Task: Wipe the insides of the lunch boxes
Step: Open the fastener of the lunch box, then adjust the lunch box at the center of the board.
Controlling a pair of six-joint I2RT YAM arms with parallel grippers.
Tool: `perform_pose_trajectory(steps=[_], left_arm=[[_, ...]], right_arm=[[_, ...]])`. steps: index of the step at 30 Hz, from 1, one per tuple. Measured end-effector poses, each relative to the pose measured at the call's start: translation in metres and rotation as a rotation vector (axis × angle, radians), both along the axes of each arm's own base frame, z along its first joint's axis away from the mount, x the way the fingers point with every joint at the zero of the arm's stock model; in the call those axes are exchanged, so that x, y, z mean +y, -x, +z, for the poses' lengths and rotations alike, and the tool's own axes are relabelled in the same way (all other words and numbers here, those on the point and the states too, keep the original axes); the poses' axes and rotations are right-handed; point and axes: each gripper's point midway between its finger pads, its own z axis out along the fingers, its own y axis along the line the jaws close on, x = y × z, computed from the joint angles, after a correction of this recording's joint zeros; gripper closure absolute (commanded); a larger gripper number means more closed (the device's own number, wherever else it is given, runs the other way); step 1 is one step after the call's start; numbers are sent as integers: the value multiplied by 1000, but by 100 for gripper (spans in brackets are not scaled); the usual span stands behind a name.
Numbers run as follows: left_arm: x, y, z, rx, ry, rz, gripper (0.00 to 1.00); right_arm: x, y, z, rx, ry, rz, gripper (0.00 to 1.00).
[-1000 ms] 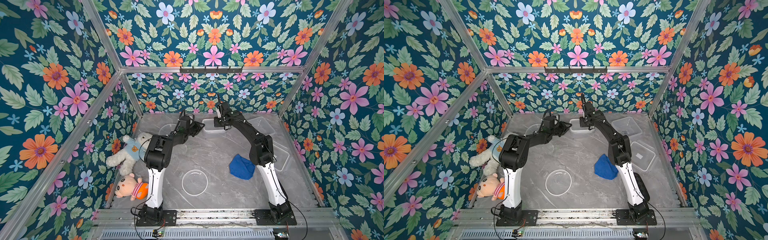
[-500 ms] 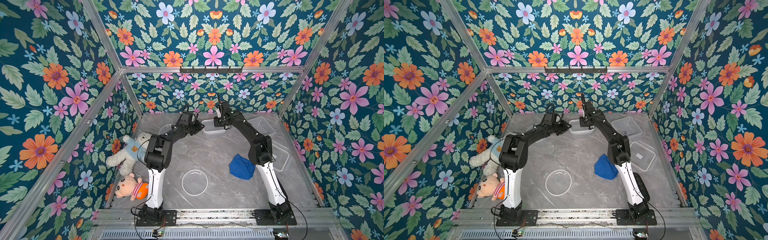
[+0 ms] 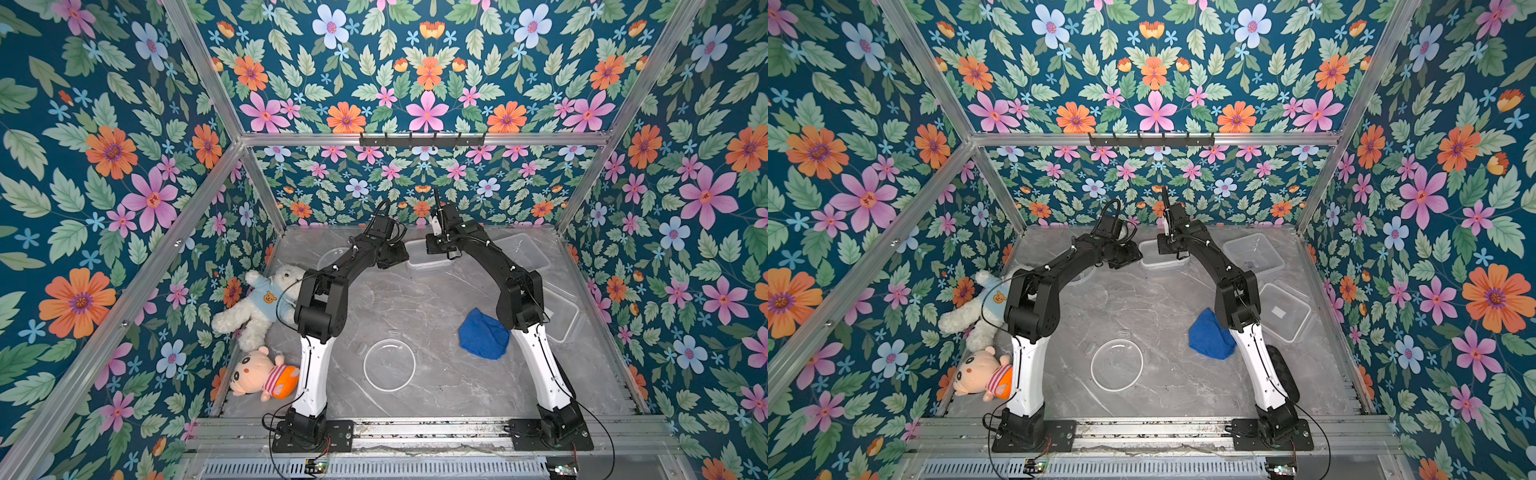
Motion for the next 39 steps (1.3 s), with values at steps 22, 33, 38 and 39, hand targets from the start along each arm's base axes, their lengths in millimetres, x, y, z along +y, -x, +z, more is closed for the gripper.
perform_pose_trajectory(steps=[22,33,38,39], left_arm=[[-38,-124,17,-319,279,-6,27],[-31,-79,-10,-229,334,-10,31],[-21,-38,-5,-176,348,6,31],[-19,-30,-3,-169,344,9,31]], right_arm=[[-97,70,-7,209,192,-201,100],[-69,-22,-31,146,4,-176,100],[-49,-17,-47,205,-129,-133,100],[-42,-16,-46,206,-157,-113,100]])
